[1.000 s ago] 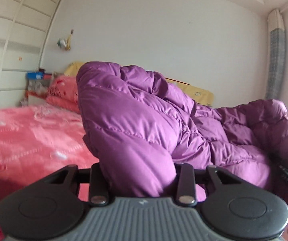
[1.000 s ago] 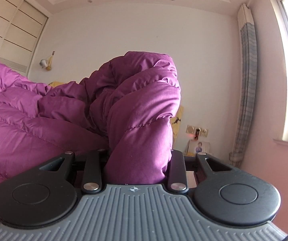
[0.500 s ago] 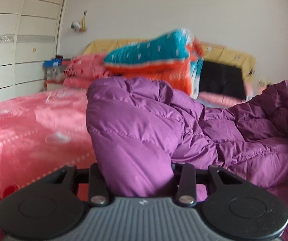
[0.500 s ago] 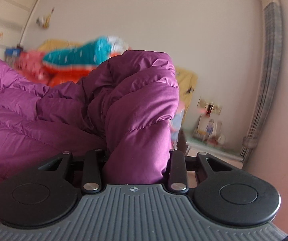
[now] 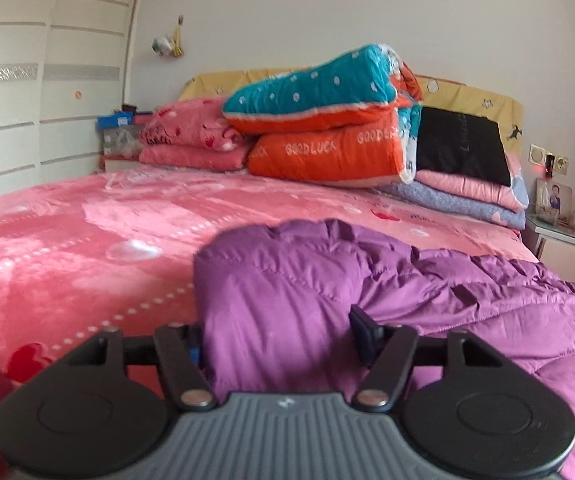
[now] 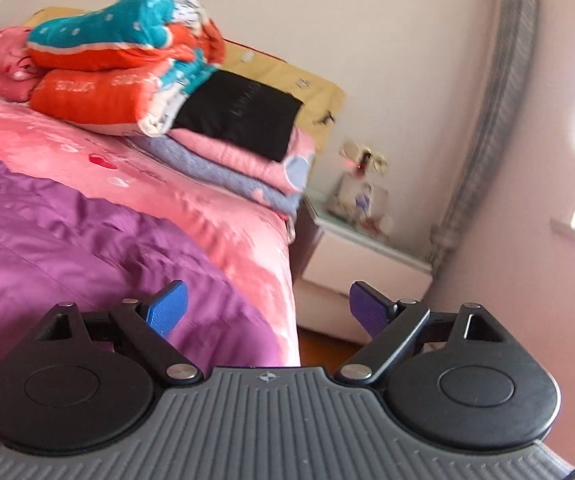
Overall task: Fold large clothes
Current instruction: 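Release the folded purple jacket on the bed and open both grippers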
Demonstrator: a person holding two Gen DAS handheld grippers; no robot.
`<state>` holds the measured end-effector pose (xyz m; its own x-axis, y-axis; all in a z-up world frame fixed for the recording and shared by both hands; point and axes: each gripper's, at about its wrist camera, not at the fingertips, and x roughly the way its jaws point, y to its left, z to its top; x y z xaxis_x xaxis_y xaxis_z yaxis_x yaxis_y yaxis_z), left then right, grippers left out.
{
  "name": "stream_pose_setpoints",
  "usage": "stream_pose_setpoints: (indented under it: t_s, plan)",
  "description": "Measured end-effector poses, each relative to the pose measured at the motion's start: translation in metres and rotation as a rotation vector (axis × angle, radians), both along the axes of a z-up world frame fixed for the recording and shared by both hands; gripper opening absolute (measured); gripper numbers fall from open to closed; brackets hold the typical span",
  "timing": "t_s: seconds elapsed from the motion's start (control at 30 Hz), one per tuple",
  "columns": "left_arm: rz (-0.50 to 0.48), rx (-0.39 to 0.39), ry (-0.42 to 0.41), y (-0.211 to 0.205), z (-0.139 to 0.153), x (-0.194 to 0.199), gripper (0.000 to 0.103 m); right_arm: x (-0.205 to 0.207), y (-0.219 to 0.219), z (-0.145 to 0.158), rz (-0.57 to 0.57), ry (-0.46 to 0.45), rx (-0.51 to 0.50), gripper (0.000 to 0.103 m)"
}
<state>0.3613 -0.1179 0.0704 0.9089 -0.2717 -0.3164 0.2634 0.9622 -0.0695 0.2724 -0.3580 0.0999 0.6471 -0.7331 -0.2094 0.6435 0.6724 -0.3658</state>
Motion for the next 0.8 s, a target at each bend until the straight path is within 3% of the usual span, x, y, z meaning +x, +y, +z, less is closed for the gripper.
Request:
stream_pose_setpoints:
  t_s: [0.03, 0.1, 0.2, 0.43, 0.57, 0.8]
  plan:
    - [0.015, 0.007, -0.017, 0.005, 0.002, -0.004, 0.071, 0.007, -0.005, 0.001, -0.01, -0.005, 0.009, 0.103]
    - [0.045, 0.044, -0.038, 0.014, 0.007, -0.014, 0.077, -0.019, 0.005, -0.008, -0.023, -0.02, 0.025, 0.103]
    - [0.083, 0.09, -0.067, 0.026, 0.012, -0.033, 0.078, -0.029, 0.0, -0.016, -0.034, -0.028, 0.053, 0.103]
    - [0.047, 0.115, -0.07, 0.053, 0.033, -0.12, 0.081, -0.065, 0.006, -0.008, 0.017, -0.085, 0.153, 0.103]
    - [0.017, 0.074, -0.042, 0.067, 0.048, -0.186, 0.087, -0.102, 0.028, 0.001, 0.061, -0.114, 0.205, 0.103]
    - [0.005, -0.004, 0.023, 0.088, 0.078, -0.311, 0.096, -0.208, 0.085, 0.027, 0.102, -0.154, 0.349, 0.103]
